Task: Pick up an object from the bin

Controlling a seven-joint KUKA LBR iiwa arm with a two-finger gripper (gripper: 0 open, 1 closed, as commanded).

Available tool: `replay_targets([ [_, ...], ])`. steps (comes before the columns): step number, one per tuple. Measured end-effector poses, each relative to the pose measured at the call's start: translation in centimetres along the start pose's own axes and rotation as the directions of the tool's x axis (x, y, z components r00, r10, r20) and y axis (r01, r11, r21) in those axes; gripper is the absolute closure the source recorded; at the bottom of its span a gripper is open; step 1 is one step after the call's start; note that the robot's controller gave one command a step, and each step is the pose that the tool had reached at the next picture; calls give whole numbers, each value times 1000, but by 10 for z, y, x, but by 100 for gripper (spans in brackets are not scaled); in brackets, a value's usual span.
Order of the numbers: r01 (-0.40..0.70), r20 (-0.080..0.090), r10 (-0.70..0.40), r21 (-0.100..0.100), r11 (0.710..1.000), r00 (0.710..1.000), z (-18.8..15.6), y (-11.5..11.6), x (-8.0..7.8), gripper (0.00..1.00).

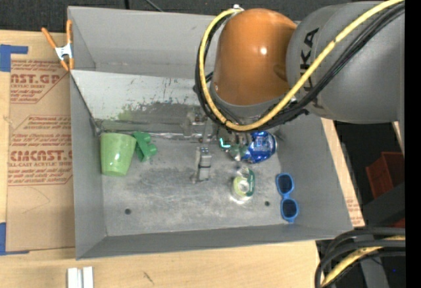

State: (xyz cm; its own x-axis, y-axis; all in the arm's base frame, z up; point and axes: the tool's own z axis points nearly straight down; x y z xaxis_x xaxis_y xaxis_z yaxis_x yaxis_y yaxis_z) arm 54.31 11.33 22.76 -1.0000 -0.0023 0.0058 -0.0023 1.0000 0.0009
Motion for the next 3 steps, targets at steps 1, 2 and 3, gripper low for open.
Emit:
replay_targets([
  [1, 80, 12, -80, -2, 997, 997, 160, 77, -37, 0],
  [2, -193, 11, 193, 9, 981, 981, 127, 123, -41, 0],
  [3, 54, 9, -54, 0, 999, 998, 119, 134, -47, 0],
])
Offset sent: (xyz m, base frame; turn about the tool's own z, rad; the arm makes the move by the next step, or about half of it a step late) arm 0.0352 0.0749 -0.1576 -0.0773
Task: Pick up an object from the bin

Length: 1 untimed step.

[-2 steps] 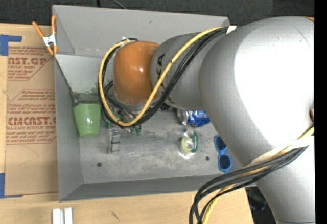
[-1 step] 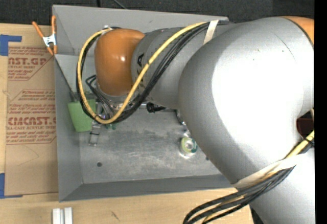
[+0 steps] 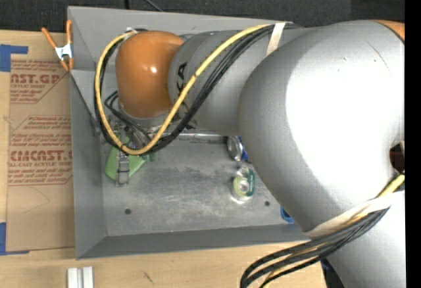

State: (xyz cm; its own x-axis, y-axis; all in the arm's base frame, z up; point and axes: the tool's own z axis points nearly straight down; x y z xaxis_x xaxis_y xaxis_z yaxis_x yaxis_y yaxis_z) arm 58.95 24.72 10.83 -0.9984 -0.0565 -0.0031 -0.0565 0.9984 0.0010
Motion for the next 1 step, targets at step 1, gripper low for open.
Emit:
replay_targets([
  [1, -96, -4, 96, 1, 995, 995, 40, -13, -1, 0],
])
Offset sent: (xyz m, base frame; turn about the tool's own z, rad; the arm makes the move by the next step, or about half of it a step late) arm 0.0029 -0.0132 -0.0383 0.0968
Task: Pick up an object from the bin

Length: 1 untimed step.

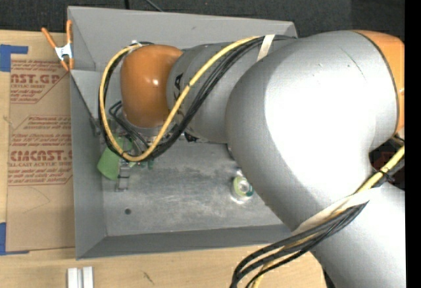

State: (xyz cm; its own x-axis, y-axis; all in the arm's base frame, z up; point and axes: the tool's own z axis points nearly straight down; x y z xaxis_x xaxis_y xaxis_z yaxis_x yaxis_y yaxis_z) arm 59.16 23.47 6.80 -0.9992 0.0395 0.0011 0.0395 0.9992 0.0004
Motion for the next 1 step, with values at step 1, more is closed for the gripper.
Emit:
replay_targets([
  [1, 1, 1, -1, -1, 1000, 1000, 0, 1, 0, 0],
])
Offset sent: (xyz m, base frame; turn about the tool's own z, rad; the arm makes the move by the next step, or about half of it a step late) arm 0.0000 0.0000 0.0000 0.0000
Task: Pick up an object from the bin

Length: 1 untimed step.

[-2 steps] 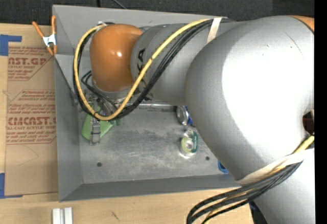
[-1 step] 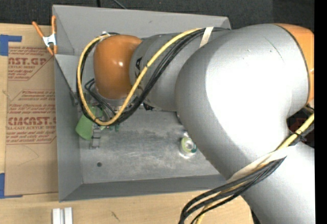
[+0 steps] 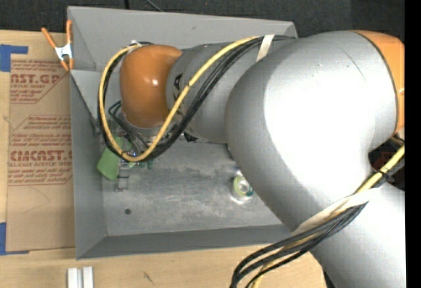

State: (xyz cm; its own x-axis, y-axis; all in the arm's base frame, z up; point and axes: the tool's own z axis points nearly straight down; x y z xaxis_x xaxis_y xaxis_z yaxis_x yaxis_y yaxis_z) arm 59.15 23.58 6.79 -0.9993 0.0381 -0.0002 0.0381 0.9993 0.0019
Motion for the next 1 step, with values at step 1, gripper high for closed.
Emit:
replay_targets([
  [1, 0, 0, 0, 1, 1000, 1000, 0, -1, 0, 100],
])
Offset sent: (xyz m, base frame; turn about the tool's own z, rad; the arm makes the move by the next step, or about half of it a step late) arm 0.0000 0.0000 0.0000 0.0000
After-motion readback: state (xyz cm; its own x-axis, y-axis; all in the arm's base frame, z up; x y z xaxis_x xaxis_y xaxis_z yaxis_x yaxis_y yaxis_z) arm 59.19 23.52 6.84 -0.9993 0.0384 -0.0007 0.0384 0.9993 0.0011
